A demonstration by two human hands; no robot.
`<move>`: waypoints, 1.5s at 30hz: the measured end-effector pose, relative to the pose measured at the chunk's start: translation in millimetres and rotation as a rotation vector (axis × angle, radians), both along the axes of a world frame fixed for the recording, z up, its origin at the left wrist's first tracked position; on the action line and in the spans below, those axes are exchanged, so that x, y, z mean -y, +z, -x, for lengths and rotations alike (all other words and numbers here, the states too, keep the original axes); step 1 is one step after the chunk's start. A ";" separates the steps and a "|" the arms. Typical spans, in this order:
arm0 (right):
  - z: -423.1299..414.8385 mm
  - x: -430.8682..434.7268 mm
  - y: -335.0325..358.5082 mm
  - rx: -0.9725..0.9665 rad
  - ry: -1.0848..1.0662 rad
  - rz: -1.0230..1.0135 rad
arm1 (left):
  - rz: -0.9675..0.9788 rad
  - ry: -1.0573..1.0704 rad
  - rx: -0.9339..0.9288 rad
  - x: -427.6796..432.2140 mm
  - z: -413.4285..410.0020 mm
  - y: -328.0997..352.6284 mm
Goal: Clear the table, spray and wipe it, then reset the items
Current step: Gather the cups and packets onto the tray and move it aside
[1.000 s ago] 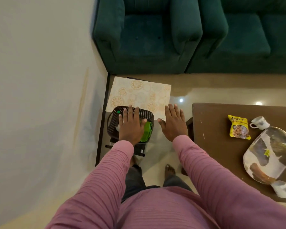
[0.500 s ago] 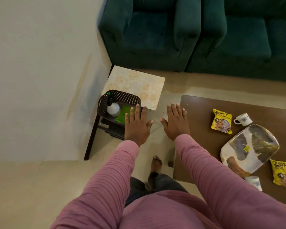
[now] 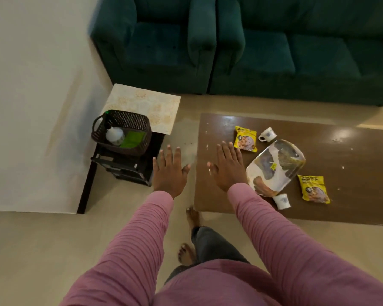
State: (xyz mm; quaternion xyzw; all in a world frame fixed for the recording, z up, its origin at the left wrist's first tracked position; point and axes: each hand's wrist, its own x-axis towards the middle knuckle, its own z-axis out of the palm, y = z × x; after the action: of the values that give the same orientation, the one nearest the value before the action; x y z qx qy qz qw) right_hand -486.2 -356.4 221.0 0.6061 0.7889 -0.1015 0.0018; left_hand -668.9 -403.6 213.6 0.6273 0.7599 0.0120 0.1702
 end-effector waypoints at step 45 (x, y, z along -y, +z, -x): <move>-391.7 -149.5 -71.9 0.098 -0.160 0.263 | 0.389 -0.166 0.075 -120.0 -382.5 -98.7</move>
State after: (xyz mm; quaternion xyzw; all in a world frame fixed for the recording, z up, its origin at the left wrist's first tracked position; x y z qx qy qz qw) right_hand -94.5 -206.9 149.2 0.6659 0.7169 -0.1738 0.1116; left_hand -286.3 -283.6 114.9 0.6424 0.6865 -0.1254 0.3167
